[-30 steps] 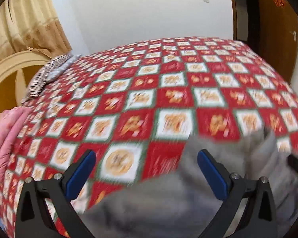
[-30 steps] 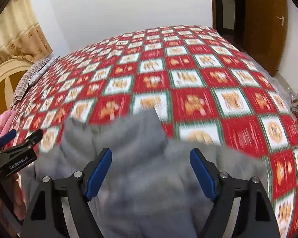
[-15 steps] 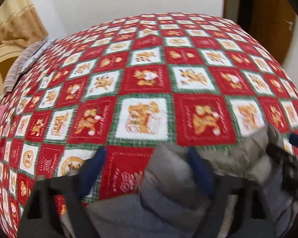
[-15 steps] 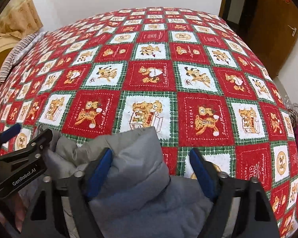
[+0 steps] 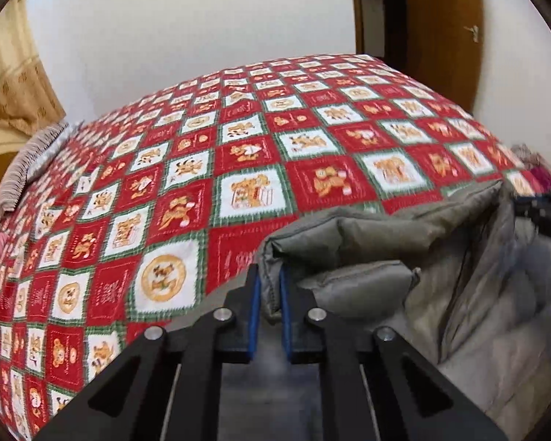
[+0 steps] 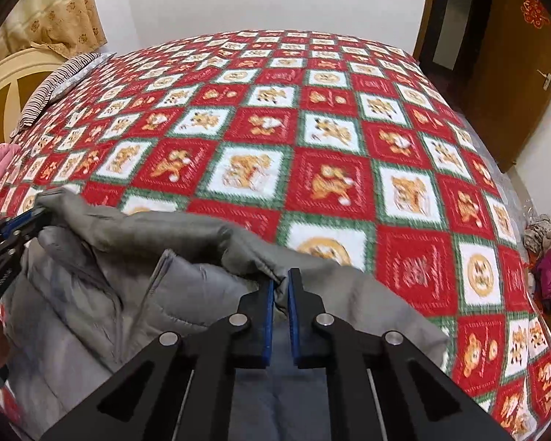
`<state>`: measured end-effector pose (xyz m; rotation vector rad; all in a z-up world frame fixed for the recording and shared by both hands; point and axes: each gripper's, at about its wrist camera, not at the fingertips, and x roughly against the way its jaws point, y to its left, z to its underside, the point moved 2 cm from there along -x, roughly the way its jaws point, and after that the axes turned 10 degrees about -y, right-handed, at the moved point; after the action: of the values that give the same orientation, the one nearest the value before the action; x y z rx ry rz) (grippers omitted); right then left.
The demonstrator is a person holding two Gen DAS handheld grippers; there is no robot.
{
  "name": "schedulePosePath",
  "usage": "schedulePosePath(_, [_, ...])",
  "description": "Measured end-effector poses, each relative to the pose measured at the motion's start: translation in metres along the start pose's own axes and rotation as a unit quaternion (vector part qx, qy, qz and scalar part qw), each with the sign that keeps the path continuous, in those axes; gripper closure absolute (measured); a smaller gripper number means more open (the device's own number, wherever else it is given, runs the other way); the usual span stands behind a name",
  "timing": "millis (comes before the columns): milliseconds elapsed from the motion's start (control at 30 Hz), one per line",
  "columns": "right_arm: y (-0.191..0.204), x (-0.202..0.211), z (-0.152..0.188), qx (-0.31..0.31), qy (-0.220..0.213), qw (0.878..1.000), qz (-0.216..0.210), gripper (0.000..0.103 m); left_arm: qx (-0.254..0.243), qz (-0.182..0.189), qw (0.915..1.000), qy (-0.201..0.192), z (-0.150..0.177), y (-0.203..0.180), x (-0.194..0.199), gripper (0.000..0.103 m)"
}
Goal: Fold large clothes
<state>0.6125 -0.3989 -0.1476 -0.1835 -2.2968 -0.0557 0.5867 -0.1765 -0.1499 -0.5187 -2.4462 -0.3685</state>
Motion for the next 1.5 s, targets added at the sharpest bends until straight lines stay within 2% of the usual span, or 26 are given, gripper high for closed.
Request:
schedulePosePath(200, [-0.011, -0.003, 0.031, 0.003, 0.012, 1.000, 0.005, 0.098, -0.007, 0.005, 0.9997, 0.024, 0.033, -0.002, -0.002, 0.093])
schedulePosePath(300, [-0.015, -0.011, 0.043, 0.013, 0.020, 0.999, 0.022, 0.100, -0.019, 0.000, 0.9991, 0.039, 0.045, -0.006, -0.007, 0.093])
schedulePosePath(367, [-0.020, -0.018, 0.053, 0.018, 0.027, 0.999, 0.039, 0.102, -0.026, -0.010, 0.9990, 0.035, 0.046, -0.009, -0.005, 0.093])
schedulePosePath(433, [-0.026, -0.022, 0.059, 0.008, 0.023, 0.999, 0.036, 0.102, -0.018, -0.010, 0.9994, 0.027, 0.043, -0.007, 0.006, 0.089])
schedulePosePath(500, [-0.026, -0.019, 0.060, 0.012, 0.016, 0.999, 0.037, 0.102, -0.002, -0.004, 1.0000, 0.002, 0.035, -0.003, 0.023, 0.087])
schedulePosePath(533, [-0.025, -0.019, 0.061, 0.016, 0.015, 0.999, 0.039, 0.102, -0.001, 0.000, 0.9999, -0.014, 0.029, -0.002, 0.034, 0.084])
schedulePosePath(600, [-0.025, -0.019, 0.062, 0.018, 0.014, 0.999, 0.038, 0.102, -0.007, -0.012, 0.9994, -0.032, 0.022, 0.000, 0.047, 0.056])
schedulePosePath(700, [-0.027, -0.020, 0.064, 0.013, 0.014, 0.999, 0.031, 0.102, 0.010, -0.029, 0.9967, -0.076, 0.003, 0.010, 0.064, 0.030])
schedulePosePath(800, [-0.023, -0.022, 0.066, 0.025, 0.010, 0.999, 0.037, 0.102, 0.034, -0.060, 0.9939, -0.086, -0.022, 0.021, 0.050, 0.026])
schedulePosePath(867, [-0.021, -0.022, 0.066, 0.027, 0.005, 0.999, 0.041, 0.102, 0.048, -0.073, 0.9944, -0.059, -0.036, 0.024, 0.018, 0.026])
schedulePosePath(933, [-0.026, -0.016, 0.065, 0.008, 0.000, 1.000, 0.030, 0.102, 0.052, -0.073, 0.9956, -0.027, -0.035, 0.020, -0.009, 0.026])
schedulePosePath(1000, [-0.036, -0.003, 0.062, -0.024, -0.014, 0.999, 0.022, 0.102, 0.031, -0.077, 0.9966, 0.003, -0.023, 0.009, -0.026, 0.026])
schedulePosePath(1133, [-0.062, 0.032, 0.043, -0.068, -0.069, 0.994, 0.051, 0.101, -0.020, -0.069, 0.9973, 0.018, 0.014, -0.010, -0.029, 0.026])
schedulePosePath(1167, [-0.065, 0.037, 0.035, -0.078, -0.082, 0.992, 0.055, 0.099, -0.028, -0.068, 0.9971, 0.021, 0.023, -0.013, -0.029, 0.026])
schedulePosePath(1233, [-0.061, 0.034, 0.015, -0.084, -0.085, 0.992, 0.039, 0.073, -0.036, -0.065, 0.9970, 0.022, 0.028, -0.015, -0.028, 0.026])
schedulePosePath(1267, [-0.055, 0.031, 0.007, -0.081, -0.084, 0.993, 0.031, 0.042, -0.047, -0.072, 0.9962, 0.016, 0.031, -0.018, -0.026, 0.026])
schedulePosePath(1300, [-0.044, 0.026, -0.003, -0.078, -0.088, 0.993, 0.013, 0.030, -0.055, -0.076, 0.9955, 0.015, 0.030, -0.020, -0.027, 0.026])
schedulePosePath(1367, [-0.015, 0.014, -0.018, -0.064, -0.086, 0.994, -0.031, 0.030, -0.071, -0.081, 0.9940, 0.014, 0.031, -0.025, -0.029, 0.026])
schedulePosePath(1433, [0.015, 0.001, -0.026, -0.036, -0.068, 0.996, -0.052, 0.051, -0.076, -0.084, 0.9935, 0.016, 0.031, -0.027, -0.031, 0.026])
schedulePosePath(1467, [0.025, -0.005, -0.026, -0.025, -0.059, 0.996, -0.055, 0.072, -0.076, -0.084, 0.9934, 0.016, 0.031, -0.027, -0.032, 0.026])
schedulePosePath(1500, [0.034, -0.015, -0.023, -0.013, -0.038, 0.998, -0.051, 0.075, -0.073, -0.084, 0.9937, 0.015, 0.030, -0.026, -0.031, 0.026])
